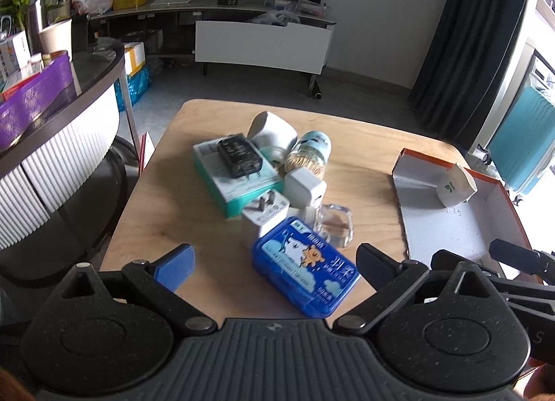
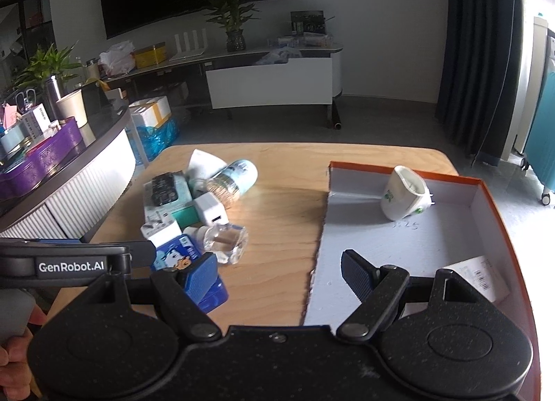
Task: Organize rigid objects
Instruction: 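Move both tools back from the tray to the items on the table, then grasp the blue cartoon tissue pack with the right tool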
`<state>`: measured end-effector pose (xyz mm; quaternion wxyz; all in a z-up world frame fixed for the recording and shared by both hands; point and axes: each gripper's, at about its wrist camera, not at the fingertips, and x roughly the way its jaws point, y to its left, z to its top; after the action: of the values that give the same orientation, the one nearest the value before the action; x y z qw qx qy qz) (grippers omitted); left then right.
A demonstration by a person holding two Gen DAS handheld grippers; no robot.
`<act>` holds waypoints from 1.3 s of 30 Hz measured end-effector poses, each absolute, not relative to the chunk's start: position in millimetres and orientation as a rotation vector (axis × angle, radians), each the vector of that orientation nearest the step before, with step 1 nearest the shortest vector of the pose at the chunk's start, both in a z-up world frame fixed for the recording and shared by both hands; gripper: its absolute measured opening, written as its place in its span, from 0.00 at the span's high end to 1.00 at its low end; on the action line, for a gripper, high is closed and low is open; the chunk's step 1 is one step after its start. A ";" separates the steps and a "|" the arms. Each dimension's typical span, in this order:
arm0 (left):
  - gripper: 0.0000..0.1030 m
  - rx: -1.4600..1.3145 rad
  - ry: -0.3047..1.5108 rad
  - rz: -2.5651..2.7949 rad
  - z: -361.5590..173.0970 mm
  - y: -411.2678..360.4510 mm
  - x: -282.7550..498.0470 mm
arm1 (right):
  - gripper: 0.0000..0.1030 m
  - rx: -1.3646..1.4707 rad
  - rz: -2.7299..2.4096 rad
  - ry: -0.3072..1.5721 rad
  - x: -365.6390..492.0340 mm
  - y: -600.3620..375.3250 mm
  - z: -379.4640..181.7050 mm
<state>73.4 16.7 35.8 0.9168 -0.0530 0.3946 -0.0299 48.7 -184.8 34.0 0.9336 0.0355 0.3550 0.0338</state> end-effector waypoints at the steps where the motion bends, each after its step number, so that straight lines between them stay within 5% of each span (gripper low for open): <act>1: 0.01 -0.113 0.813 -0.063 34.1 19.2 72.0 | 0.10 0.071 0.075 0.730 48.4 -182.5 32.1; 34: 0.00 -0.226 0.842 0.020 9.1 94.9 76.5 | 0.10 -0.117 0.347 0.895 118.4 -98.9 -26.2; 39: 0.00 -0.222 0.847 0.007 5.5 89.9 82.9 | 0.19 -0.079 0.352 0.919 126.0 -96.8 -38.1</act>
<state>82.9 89.9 5.5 0.9058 -0.1074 0.4100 0.0035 126.0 -96.8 -38.1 0.8807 -0.0379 0.4411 0.1688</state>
